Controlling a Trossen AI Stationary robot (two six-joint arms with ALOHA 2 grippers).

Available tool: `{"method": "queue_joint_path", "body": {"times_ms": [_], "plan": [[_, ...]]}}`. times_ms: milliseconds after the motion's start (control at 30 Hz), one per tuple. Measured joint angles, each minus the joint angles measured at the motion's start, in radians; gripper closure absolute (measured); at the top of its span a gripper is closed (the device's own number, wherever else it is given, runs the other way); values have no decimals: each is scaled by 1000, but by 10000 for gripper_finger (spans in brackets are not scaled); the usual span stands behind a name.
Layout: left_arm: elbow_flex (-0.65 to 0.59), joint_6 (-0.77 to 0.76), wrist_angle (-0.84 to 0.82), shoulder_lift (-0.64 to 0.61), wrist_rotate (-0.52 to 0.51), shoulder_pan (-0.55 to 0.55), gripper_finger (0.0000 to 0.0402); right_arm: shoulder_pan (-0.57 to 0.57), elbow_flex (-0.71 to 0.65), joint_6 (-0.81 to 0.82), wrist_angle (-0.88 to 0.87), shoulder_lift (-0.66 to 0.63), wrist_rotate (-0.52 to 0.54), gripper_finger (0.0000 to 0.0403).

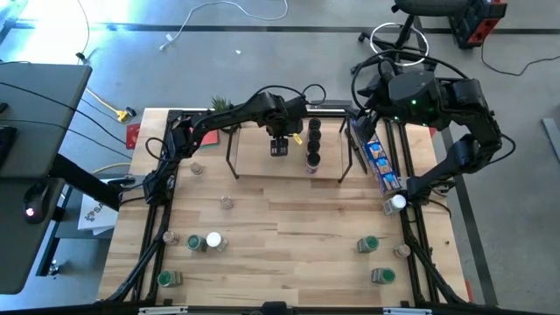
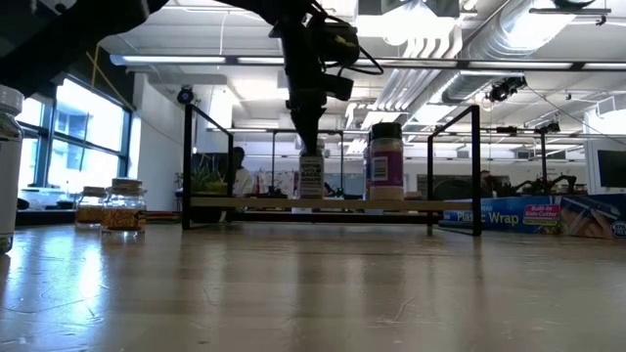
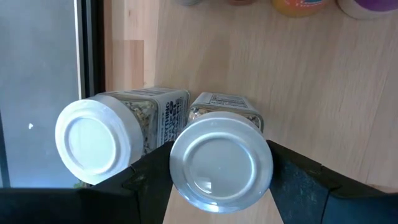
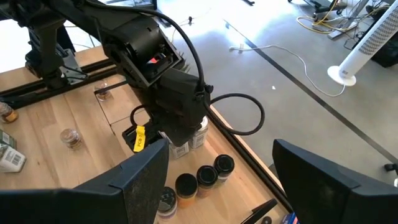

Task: Shelf spices
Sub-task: Put the white seasoning bottle on the shelf aligned with the other white seasoning bottles

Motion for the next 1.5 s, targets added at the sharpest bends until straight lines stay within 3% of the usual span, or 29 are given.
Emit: {"method": "queue_joint_path", "body": {"times_ms": [267,633,1100,1400,1500], "plan": [[0,0,0,0,-1,0,166,0,0,0,0,0,0,121],[-1,-18,-1,-2,-14,0,111,0,0,0,0,0,0,121],[2,-26,8,-16,-18,-8,110,0,0,0,0,0,0,121],[162,-104,-86,-18,-13,-17,110,0,0,-11,0,0,0,121],[171,-179,-117,-52,39,-20,110,0,0,-27,1,0,0,121]]}}
